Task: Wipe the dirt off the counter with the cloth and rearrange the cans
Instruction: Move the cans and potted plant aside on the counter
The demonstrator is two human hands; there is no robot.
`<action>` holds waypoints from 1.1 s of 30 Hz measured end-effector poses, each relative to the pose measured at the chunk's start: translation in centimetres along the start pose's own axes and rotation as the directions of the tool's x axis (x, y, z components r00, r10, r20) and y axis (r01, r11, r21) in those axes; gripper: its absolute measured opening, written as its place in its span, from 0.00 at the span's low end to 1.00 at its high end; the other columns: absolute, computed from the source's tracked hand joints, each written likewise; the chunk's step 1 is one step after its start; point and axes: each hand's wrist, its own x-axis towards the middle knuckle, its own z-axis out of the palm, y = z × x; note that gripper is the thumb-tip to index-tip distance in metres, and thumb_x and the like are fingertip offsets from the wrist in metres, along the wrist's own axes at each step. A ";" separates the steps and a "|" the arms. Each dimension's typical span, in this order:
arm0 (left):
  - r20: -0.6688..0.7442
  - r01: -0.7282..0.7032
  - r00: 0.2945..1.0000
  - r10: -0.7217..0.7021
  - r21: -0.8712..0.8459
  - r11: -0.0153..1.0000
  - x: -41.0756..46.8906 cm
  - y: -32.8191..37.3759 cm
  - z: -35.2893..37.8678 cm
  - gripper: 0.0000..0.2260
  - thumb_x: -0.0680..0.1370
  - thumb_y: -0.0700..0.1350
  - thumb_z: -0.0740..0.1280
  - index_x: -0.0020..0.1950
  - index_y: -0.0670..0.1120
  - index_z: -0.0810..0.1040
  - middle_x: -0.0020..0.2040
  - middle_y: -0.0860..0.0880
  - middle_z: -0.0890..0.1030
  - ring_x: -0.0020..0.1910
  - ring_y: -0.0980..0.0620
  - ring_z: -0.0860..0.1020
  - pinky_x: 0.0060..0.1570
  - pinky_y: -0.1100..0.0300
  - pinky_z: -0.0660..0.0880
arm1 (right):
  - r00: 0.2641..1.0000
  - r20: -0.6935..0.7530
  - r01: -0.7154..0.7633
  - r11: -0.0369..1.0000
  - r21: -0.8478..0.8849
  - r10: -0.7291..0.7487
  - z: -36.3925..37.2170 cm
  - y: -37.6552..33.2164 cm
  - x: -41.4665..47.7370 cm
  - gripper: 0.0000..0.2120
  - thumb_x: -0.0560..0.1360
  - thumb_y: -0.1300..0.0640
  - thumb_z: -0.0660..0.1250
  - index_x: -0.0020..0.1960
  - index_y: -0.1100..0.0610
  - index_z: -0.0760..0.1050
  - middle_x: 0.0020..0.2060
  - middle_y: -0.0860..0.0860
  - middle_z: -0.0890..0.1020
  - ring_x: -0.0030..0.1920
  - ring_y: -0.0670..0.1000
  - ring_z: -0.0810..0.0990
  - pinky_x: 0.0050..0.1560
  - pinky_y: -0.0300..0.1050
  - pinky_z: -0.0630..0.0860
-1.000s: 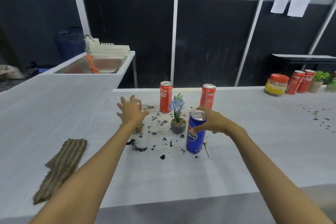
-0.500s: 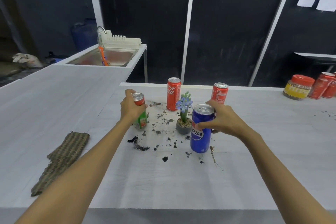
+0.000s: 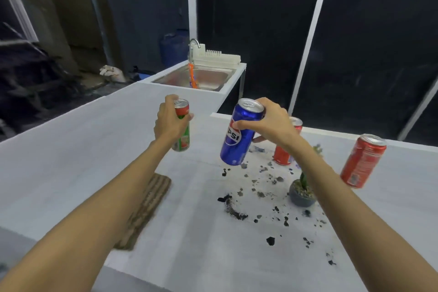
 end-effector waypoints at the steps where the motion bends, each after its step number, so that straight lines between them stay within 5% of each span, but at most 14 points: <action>1: 0.009 0.009 1.000 -0.009 0.009 1.000 1.0 -1.2 -0.2 0.25 0.73 0.46 0.70 0.66 0.49 0.63 0.66 0.43 0.71 0.63 0.41 0.72 0.59 0.45 0.71 | 1.000 -0.002 -0.006 1.000 0.014 0.006 1.5 0.3 1.4 0.24 0.63 0.54 0.77 0.53 0.52 0.68 0.47 0.48 0.78 0.47 0.49 0.79 0.32 0.37 0.78; 7: 0.076 0.044 0.996 -0.047 0.039 0.998 7.9 -6.9 -0.6 0.25 0.73 0.43 0.70 0.66 0.49 0.63 0.65 0.42 0.70 0.63 0.41 0.71 0.61 0.47 0.70 | 0.998 -0.001 -0.069 0.998 0.009 0.069 9.8 2.3 9.4 0.27 0.64 0.55 0.77 0.58 0.56 0.68 0.53 0.53 0.78 0.51 0.52 0.77 0.34 0.38 0.76; 12: 0.105 0.052 0.993 -0.057 0.048 0.997 12.0 -9.7 0.9 0.25 0.73 0.42 0.69 0.67 0.49 0.63 0.65 0.42 0.68 0.63 0.40 0.71 0.61 0.46 0.71 | 0.990 0.034 -0.129 0.985 -0.113 0.133 15.1 4.0 14.8 0.30 0.66 0.54 0.76 0.62 0.58 0.67 0.59 0.57 0.77 0.57 0.56 0.77 0.48 0.48 0.78; 20: 0.181 0.062 0.980 -0.076 0.081 0.995 14.6 -11.9 2.6 0.25 0.72 0.40 0.69 0.66 0.49 0.63 0.65 0.41 0.67 0.62 0.40 0.71 0.59 0.47 0.73 | 0.984 0.030 -0.165 0.959 -0.231 0.177 17.4 5.8 18.4 0.33 0.64 0.50 0.76 0.63 0.54 0.65 0.60 0.55 0.77 0.58 0.57 0.77 0.50 0.49 0.78; 22: 0.164 0.067 0.982 -0.089 0.135 0.989 15.0 -11.2 2.7 0.26 0.71 0.43 0.70 0.66 0.49 0.64 0.66 0.41 0.66 0.65 0.40 0.68 0.65 0.44 0.67 | 0.977 0.068 -0.182 0.959 -0.219 0.201 17.1 5.9 18.4 0.35 0.64 0.50 0.77 0.65 0.53 0.62 0.62 0.54 0.75 0.60 0.56 0.76 0.55 0.53 0.78; 26: 0.098 -0.096 0.993 0.073 0.253 0.963 14.9 -7.9 3.1 0.23 0.72 0.47 0.69 0.65 0.50 0.67 0.68 0.43 0.64 0.71 0.44 0.62 0.72 0.43 0.44 | 0.950 0.155 -0.236 0.947 -0.220 0.272 15.2 5.8 17.5 0.43 0.64 0.51 0.77 0.70 0.52 0.56 0.68 0.56 0.71 0.65 0.57 0.72 0.56 0.49 0.73; 30: 0.184 -0.270 0.952 0.246 0.113 0.956 12.5 -2.2 5.2 0.16 0.75 0.45 0.66 0.62 0.48 0.71 0.68 0.43 0.67 0.70 0.45 0.64 0.73 0.46 0.47 | 0.946 0.116 -0.250 0.909 -0.334 0.303 9.6 5.4 15.3 0.42 0.66 0.54 0.76 0.72 0.52 0.56 0.69 0.56 0.70 0.65 0.56 0.71 0.56 0.47 0.69; 33: 0.236 -0.355 0.902 0.361 -0.070 0.932 9.4 3.3 7.6 0.12 0.76 0.44 0.65 0.59 0.47 0.74 0.65 0.43 0.70 0.66 0.45 0.67 0.70 0.53 0.59 | 0.947 0.069 -0.258 0.871 -0.417 0.313 3.4 4.7 13.0 0.33 0.69 0.53 0.73 0.70 0.53 0.62 0.68 0.55 0.71 0.63 0.56 0.73 0.54 0.44 0.67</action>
